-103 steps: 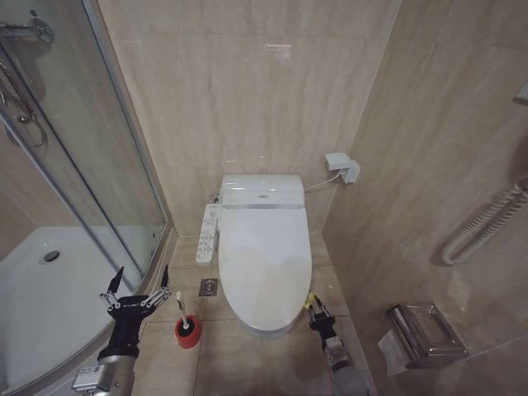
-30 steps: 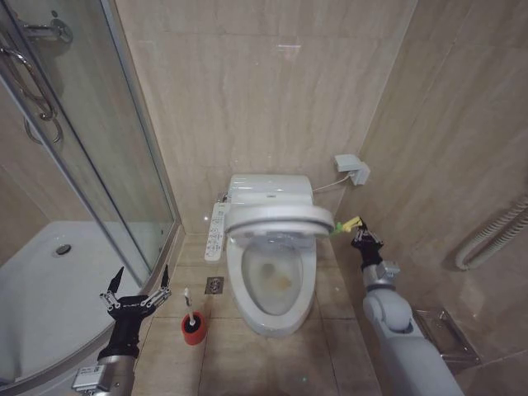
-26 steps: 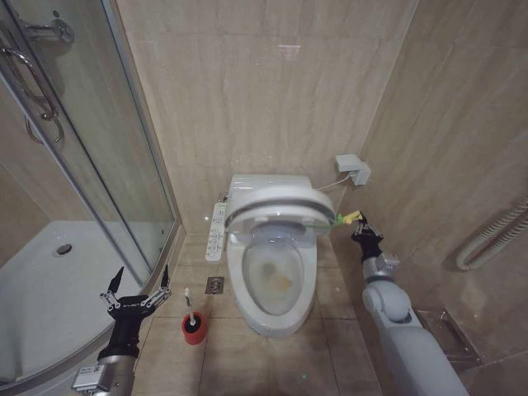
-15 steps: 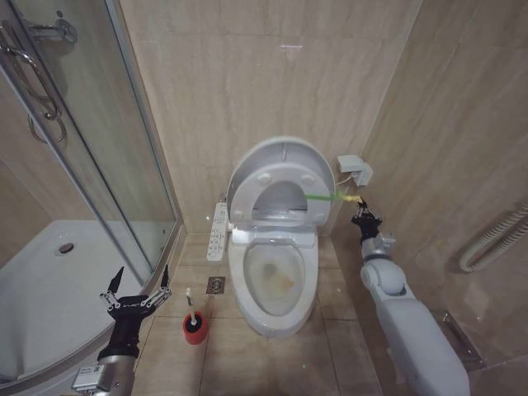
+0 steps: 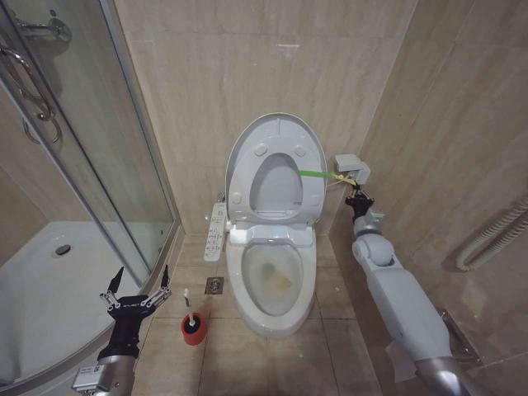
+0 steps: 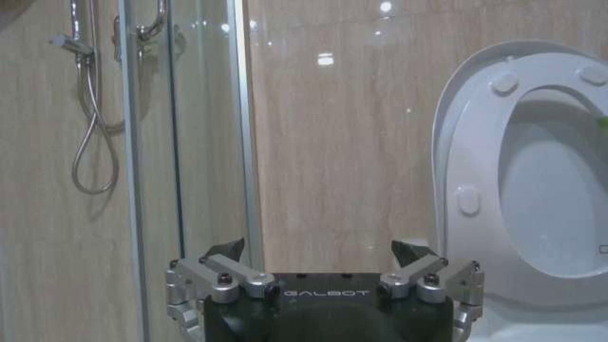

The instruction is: Open the toilet lid, clean the toilet bowl with a toilet brush, close the toilet lid, and flush.

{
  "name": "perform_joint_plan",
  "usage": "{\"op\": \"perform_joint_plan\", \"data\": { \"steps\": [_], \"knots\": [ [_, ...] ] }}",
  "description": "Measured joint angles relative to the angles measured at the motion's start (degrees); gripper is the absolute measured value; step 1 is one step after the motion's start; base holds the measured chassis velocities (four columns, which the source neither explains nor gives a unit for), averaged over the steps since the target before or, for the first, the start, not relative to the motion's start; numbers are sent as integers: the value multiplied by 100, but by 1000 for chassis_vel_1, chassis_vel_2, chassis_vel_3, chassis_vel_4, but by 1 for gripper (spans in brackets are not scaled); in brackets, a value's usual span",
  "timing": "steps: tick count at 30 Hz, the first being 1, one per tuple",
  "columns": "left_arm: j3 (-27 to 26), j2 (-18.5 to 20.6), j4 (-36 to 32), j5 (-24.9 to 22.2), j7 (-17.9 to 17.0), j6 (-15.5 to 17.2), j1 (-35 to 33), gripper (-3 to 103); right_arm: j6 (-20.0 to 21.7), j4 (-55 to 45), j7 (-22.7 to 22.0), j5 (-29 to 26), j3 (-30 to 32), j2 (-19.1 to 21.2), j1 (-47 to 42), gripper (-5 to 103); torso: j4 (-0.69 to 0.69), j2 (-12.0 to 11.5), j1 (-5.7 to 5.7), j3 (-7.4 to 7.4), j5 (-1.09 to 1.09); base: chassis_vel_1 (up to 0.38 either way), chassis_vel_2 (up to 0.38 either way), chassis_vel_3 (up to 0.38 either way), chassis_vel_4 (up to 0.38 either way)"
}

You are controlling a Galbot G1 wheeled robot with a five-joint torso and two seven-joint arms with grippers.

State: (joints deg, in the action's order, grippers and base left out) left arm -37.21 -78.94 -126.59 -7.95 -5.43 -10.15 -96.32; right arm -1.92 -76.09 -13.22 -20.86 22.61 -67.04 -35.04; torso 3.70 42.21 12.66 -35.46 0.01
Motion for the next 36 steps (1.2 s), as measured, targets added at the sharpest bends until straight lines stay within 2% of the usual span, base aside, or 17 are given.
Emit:
{"op": "perform_joint_plan", "data": {
  "steps": [11,25,36],
  "knots": [
    [0,0,0,0,0,0,0,100,8,928,-30,30,-490,-119,958,1,-2,0,-1,0,0,0,0,0,0],
    [0,0,0,0,0,0,0,100,-151,1920,88,229,-754,-289,1904,1,-5,0,-1,1,0,0,0,0,0],
    [0,0,0,0,0,0,0,100,-171,2158,99,296,-864,-354,2120,1,-4,1,-1,1,0,0,0,0,0]
  ]
}}
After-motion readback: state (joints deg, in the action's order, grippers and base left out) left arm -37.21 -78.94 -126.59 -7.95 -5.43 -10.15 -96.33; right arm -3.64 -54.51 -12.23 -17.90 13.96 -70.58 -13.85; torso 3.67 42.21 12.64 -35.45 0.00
